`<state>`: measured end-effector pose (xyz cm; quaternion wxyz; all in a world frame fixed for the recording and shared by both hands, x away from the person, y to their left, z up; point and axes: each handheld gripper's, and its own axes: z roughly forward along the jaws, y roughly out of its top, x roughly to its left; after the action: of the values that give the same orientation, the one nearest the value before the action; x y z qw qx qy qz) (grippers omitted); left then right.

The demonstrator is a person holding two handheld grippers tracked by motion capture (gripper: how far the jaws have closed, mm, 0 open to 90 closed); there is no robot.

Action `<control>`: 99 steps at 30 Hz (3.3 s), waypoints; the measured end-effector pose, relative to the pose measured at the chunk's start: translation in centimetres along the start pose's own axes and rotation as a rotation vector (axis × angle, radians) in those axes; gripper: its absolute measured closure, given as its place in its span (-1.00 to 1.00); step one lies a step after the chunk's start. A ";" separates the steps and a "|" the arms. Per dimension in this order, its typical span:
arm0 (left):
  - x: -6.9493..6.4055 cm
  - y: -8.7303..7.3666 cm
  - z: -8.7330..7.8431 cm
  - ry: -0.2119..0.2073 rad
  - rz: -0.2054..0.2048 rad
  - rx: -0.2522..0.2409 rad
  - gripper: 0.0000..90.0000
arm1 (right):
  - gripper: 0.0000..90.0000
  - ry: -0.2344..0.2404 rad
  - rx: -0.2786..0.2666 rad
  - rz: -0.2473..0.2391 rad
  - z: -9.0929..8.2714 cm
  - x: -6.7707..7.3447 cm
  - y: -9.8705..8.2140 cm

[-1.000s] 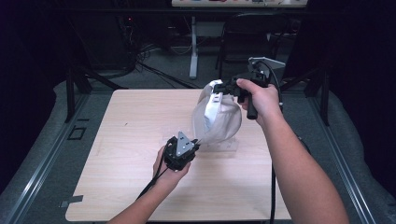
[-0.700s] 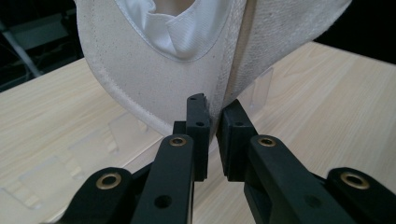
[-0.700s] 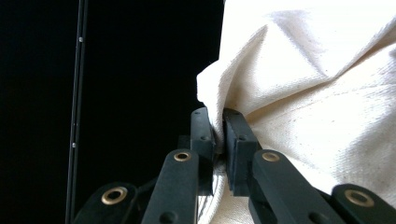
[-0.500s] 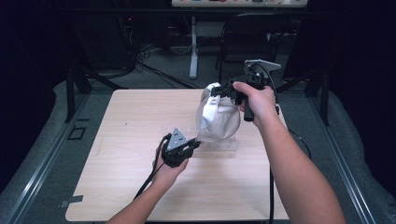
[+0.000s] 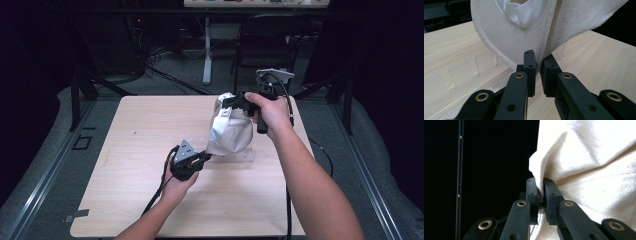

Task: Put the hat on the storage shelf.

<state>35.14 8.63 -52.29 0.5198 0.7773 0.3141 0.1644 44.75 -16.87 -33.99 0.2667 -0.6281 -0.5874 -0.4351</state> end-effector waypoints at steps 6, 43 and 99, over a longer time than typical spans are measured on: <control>-0.4 0.1 -0.1 0.044 0.018 0.024 0.87 | 0.87 0.001 0.007 0.013 0.3 -0.4 0.0; 1.0 -3.0 0.7 0.008 -0.062 0.086 0.90 | 0.85 -0.114 0.022 0.005 2.6 -2.5 -0.2; 6.4 -7.5 -10.3 0.125 -0.162 0.214 0.01 | 0.25 -0.289 -0.080 -0.230 -4.1 -4.7 -6.3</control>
<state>31.56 22.12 -55.42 0.4248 0.7886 0.4235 0.1356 37.99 -21.62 -37.21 0.1031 -0.6229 -0.6697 -0.3910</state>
